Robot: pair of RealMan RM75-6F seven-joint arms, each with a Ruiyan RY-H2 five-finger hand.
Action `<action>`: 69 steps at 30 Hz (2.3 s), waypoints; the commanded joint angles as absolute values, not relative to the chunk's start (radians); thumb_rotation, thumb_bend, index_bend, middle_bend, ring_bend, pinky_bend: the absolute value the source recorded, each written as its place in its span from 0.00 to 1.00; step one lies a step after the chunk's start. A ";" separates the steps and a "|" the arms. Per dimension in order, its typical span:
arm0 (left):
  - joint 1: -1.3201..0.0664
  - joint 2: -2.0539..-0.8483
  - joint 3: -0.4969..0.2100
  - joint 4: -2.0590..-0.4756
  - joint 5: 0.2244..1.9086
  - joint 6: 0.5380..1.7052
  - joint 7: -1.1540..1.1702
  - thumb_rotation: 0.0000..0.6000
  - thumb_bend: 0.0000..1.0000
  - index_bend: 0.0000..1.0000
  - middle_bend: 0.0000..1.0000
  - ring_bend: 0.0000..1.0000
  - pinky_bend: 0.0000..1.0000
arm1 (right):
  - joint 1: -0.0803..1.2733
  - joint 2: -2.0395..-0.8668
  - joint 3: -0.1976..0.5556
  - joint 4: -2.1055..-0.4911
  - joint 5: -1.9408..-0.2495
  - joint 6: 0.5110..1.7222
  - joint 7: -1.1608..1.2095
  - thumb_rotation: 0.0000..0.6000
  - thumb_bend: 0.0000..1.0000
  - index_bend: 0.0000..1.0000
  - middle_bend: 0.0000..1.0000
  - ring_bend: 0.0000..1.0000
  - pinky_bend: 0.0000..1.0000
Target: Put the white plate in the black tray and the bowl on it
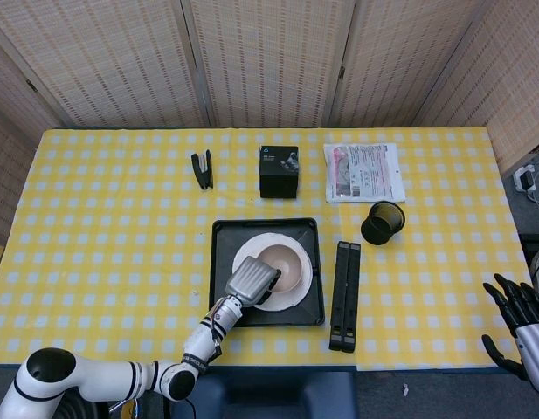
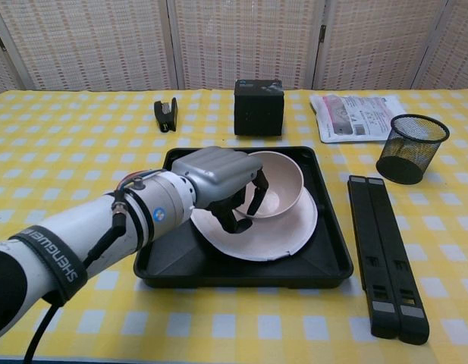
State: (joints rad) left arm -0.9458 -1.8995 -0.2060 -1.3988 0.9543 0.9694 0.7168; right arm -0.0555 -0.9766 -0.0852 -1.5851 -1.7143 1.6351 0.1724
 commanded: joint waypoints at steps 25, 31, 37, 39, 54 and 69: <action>-0.935 -1.887 -0.183 -1.404 0.961 0.987 0.695 1.00 0.49 0.54 1.00 1.00 1.00 | -0.059 -0.978 -0.079 -1.585 -1.721 1.637 0.169 1.00 0.43 0.00 0.00 0.00 0.00; -0.929 -1.878 -0.184 -1.424 0.978 1.007 0.688 1.00 0.44 0.41 1.00 1.00 1.00 | -0.059 -0.978 -0.079 -1.584 -1.723 1.636 0.169 1.00 0.43 0.00 0.00 0.00 0.00; -0.917 -1.852 -0.185 -1.464 1.001 1.027 0.676 1.00 0.41 0.35 1.00 1.00 1.00 | -0.056 -0.980 -0.079 -1.588 -1.722 1.627 0.162 1.00 0.43 0.00 0.00 0.00 0.00; -0.913 -1.842 -0.186 -1.481 1.008 1.038 0.677 1.00 0.40 0.34 1.00 1.00 1.00 | -0.055 -0.982 -0.079 -1.590 -1.723 1.623 0.157 1.00 0.43 0.00 0.00 0.00 0.00; -0.754 -1.613 -0.131 -1.648 1.195 1.260 0.559 1.00 0.40 0.31 1.00 0.97 1.00 | -0.047 -0.992 -0.084 -1.593 -1.739 1.608 0.129 1.00 0.43 0.00 0.00 0.00 0.00; -0.318 -1.272 0.102 -1.631 1.432 1.667 0.233 1.00 0.40 0.12 0.12 0.01 0.03 | -0.008 -1.085 -0.041 -1.570 -1.755 1.605 0.073 1.00 0.43 0.00 0.00 0.00 0.00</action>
